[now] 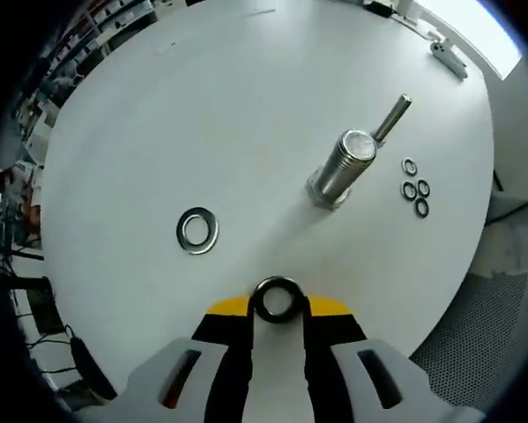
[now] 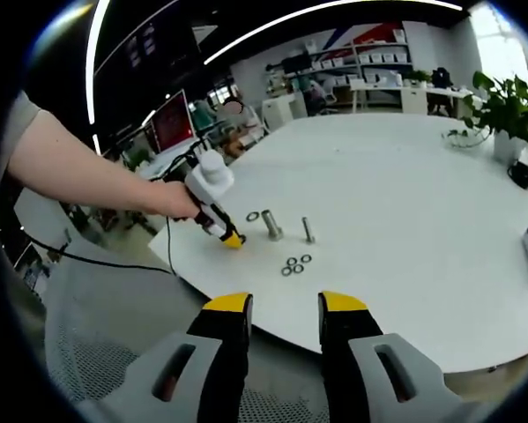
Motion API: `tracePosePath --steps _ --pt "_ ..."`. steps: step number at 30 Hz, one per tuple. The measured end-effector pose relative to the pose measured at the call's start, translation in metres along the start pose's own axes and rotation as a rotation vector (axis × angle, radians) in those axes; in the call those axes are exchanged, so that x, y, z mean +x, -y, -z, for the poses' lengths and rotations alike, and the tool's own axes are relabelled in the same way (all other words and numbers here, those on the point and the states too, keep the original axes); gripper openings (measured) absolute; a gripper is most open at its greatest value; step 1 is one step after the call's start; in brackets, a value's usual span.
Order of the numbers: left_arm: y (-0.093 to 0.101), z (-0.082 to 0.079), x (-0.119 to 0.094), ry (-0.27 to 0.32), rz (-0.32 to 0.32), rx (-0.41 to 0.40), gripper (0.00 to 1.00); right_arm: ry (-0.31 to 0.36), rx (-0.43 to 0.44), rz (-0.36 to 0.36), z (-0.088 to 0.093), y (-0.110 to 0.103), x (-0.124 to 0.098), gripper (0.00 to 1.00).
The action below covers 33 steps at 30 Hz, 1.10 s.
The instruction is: Place the washer onto the threaded stud by aligning its center hole with the stud, sliding it down to the base, and recovering from edge contact or off-axis alignment until the washer reaches the visible bottom stop.
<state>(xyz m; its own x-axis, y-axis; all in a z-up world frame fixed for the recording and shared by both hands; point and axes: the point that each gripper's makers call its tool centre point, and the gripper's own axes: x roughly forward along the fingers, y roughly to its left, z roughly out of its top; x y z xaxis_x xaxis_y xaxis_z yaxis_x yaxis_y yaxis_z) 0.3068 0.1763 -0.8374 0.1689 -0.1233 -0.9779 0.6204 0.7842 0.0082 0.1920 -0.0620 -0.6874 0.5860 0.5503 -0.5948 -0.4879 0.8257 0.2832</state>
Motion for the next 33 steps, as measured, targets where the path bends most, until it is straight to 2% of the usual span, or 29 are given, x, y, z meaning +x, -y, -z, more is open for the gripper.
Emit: tracePosePath --steps 10,16,18,27,33 --pt "0.001 0.001 -0.003 -0.025 0.014 0.042 0.18 0.004 0.004 0.000 -0.001 0.000 0.000 0.32" --pt "0.006 -0.008 -0.015 0.009 0.016 0.081 0.18 0.008 0.008 0.000 -0.002 0.001 0.000 0.32" --pt "0.007 -0.014 -0.019 0.025 0.018 0.090 0.18 0.006 0.006 -0.001 -0.002 0.000 0.000 0.32" --pt "0.011 -0.056 -0.050 0.152 0.018 0.162 0.18 0.005 0.007 -0.001 -0.001 0.000 0.000 0.32" --pt "0.017 -0.072 -0.065 0.187 0.026 0.181 0.18 0.000 0.002 -0.006 0.000 -0.001 0.000 0.32"
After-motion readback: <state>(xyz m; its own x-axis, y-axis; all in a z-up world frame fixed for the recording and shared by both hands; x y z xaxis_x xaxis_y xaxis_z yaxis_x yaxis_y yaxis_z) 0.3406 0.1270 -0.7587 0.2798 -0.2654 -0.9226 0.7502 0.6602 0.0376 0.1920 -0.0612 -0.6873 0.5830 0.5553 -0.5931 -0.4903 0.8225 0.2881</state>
